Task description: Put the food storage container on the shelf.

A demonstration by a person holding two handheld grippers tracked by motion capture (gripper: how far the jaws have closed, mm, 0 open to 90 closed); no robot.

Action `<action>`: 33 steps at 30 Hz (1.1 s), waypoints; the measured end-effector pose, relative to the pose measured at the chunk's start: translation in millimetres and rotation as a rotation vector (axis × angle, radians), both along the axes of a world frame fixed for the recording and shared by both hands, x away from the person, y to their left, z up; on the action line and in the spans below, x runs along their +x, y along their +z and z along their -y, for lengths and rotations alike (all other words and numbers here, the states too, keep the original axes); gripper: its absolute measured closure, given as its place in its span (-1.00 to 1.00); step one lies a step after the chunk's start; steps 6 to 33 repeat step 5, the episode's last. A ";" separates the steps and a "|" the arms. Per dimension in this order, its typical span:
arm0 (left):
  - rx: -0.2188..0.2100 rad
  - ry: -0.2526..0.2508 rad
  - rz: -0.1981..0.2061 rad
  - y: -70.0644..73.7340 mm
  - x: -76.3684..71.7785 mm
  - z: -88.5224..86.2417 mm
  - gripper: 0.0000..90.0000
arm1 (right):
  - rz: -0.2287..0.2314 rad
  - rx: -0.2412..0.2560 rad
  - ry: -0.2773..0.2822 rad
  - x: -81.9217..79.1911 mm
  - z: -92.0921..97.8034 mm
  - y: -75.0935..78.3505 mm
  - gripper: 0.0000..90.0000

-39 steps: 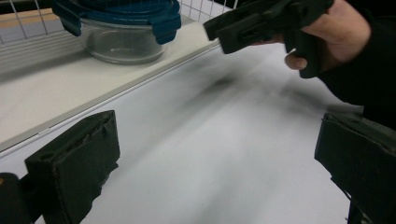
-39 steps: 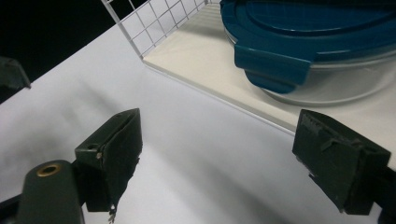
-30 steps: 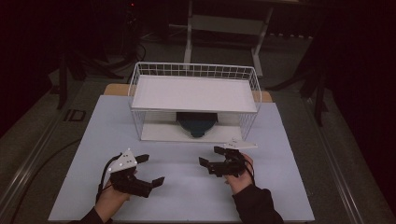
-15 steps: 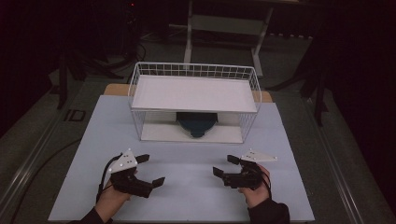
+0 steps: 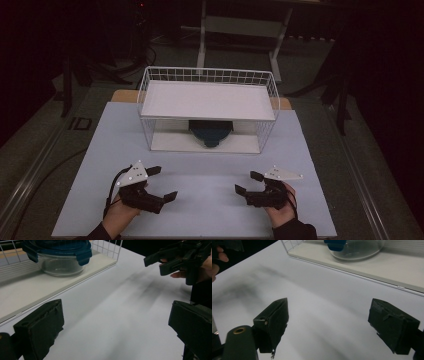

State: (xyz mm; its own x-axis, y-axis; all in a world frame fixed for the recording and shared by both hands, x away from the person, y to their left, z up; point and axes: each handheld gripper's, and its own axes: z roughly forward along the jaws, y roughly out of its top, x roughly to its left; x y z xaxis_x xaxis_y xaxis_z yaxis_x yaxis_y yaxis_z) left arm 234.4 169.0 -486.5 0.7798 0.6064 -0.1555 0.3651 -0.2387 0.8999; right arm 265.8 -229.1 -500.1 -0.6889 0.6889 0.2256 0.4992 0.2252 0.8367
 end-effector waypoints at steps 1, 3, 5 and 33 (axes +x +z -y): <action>0.002 0.000 0.001 -0.2 -0.1 0.5 -1.00 | 0.000 0.001 0.001 0.7 0.4 -0.4 -0.64; 0.003 -0.004 0.003 -0.5 -0.3 0.8 -1.00 | -0.007 0.003 -0.004 1.3 1.2 -1.4 -0.64; 0.004 -0.006 0.004 -0.6 -0.5 1.4 -1.00 | -0.014 0.007 -0.003 1.4 1.7 -2.0 -0.64; 0.004 -0.006 0.004 -0.6 -0.5 1.4 -1.00 | -0.014 0.007 -0.003 1.4 1.7 -2.0 -0.64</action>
